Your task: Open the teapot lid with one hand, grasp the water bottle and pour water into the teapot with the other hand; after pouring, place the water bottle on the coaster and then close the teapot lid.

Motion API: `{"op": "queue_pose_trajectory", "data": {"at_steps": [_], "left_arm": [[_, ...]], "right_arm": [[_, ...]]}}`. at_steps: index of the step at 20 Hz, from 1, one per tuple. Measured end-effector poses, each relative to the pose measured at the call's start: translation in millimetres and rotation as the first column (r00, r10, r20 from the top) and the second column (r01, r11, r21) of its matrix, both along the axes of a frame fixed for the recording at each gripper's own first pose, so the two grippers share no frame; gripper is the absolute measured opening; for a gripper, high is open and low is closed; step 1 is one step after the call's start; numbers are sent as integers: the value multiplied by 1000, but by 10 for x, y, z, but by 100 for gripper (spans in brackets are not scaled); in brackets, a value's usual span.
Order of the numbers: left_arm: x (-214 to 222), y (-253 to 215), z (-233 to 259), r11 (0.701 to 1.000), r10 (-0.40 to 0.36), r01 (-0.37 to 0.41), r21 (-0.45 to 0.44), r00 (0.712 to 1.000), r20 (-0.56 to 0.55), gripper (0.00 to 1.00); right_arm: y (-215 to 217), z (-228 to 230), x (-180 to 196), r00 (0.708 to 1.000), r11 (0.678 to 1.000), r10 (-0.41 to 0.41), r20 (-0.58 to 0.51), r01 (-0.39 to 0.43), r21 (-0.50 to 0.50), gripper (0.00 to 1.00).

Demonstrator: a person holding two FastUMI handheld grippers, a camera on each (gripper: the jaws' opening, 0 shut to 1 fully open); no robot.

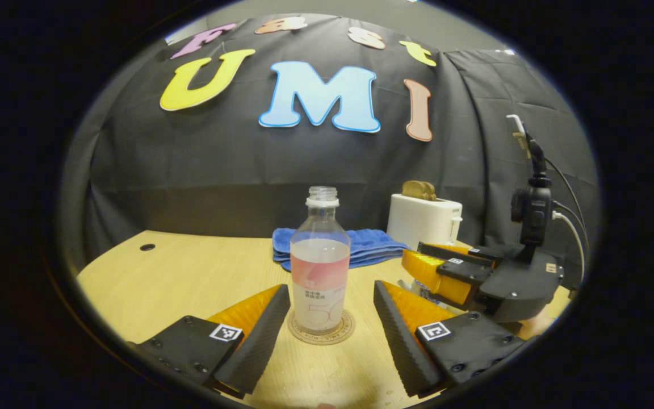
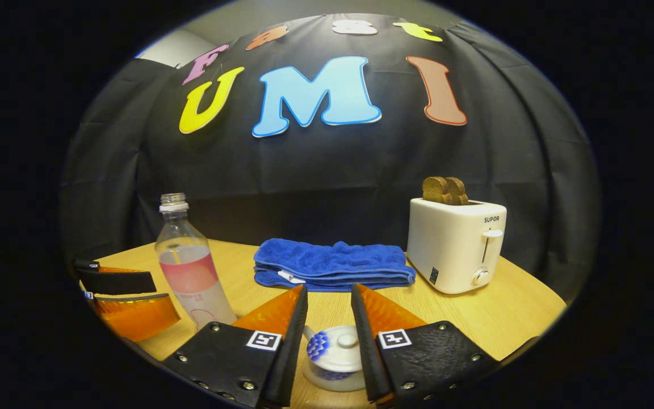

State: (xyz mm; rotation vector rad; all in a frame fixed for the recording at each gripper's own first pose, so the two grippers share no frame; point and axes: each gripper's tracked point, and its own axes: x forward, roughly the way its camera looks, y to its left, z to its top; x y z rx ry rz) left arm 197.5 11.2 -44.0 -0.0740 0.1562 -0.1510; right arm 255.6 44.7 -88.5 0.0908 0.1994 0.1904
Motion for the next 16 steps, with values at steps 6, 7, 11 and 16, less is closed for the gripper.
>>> {"op": "queue_pose_trajectory", "data": {"at_steps": [6,7,11,16], "left_arm": [[-224,-61,183,1000,1,-1,11,999,53,100],[-295,-72,196,1000,1,-3,19,998,58,100],[-635,-110,283,999,8,-12,41,996,90,100],[-1076,-165,383,997,19,-29,70,990,136,100]], "right_arm": [[-116,383,-690,997,994,-59,56,64,-84,74],[-145,411,-826,996,992,-66,59,72,-107,77],[-159,438,-1330,996,991,-82,46,86,-98,76],[-220,466,-1765,996,996,-91,18,92,-21,83]]}}
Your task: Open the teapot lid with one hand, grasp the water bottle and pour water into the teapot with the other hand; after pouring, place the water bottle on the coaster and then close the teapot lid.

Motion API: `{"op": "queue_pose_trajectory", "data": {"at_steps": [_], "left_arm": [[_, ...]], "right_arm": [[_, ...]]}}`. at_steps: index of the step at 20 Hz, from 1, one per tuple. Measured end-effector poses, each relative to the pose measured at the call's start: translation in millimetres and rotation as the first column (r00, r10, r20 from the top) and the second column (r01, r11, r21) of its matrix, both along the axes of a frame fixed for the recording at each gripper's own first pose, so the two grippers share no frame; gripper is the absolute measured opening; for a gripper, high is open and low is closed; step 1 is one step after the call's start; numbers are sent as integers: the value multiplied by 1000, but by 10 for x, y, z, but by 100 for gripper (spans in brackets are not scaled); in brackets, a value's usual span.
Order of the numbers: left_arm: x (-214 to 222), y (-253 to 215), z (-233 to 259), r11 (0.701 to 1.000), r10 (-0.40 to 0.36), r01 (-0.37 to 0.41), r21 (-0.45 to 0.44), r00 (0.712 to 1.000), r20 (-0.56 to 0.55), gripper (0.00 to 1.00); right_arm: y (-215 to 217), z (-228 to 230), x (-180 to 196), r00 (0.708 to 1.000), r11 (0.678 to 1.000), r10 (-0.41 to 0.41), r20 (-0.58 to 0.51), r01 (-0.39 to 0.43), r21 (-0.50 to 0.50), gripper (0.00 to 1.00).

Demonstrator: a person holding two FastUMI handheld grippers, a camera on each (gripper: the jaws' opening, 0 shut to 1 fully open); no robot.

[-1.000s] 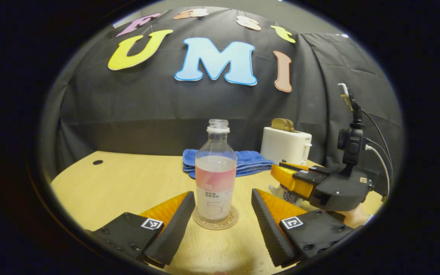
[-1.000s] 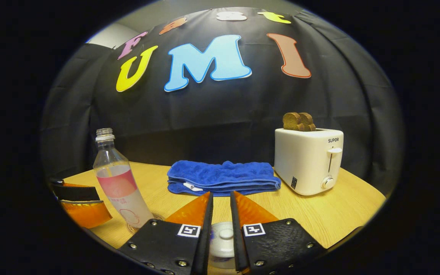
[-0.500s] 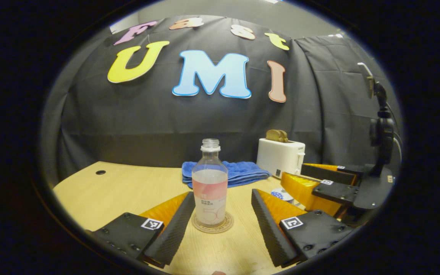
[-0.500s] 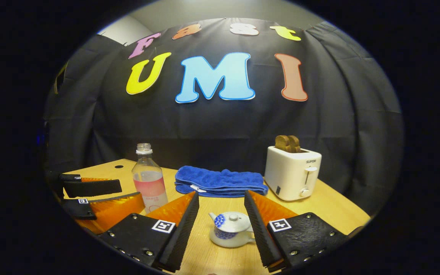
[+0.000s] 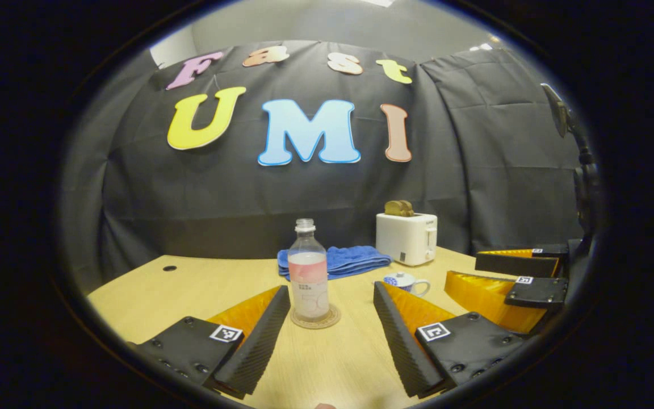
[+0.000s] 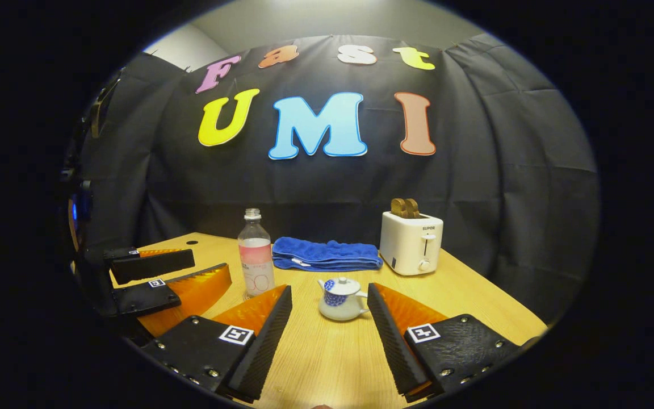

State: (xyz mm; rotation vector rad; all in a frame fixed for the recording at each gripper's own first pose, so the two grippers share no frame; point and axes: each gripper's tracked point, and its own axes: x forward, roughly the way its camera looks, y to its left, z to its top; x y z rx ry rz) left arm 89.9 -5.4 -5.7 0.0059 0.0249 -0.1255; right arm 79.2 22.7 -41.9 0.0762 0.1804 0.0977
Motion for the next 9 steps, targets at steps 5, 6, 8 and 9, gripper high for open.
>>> {"op": "queue_pose_trajectory", "data": {"at_steps": [5,6,8,9], "left_arm": [[-295,-88,17,1000,11,-11,-15,999,33,100],[-325,-87,10,1000,16,-15,-22,999,38,100],[-367,-69,-1,999,27,-26,-19,999,45,100],[-383,-49,-10,999,36,-35,-14,998,43,100]], "right_arm": [[-176,67,-211,997,997,-59,40,61,-54,83],[-190,67,-226,996,995,-69,55,72,-64,83],[-171,87,-241,994,994,-68,82,74,-74,83],[-144,120,-256,994,995,-62,95,68,-67,83]]}}
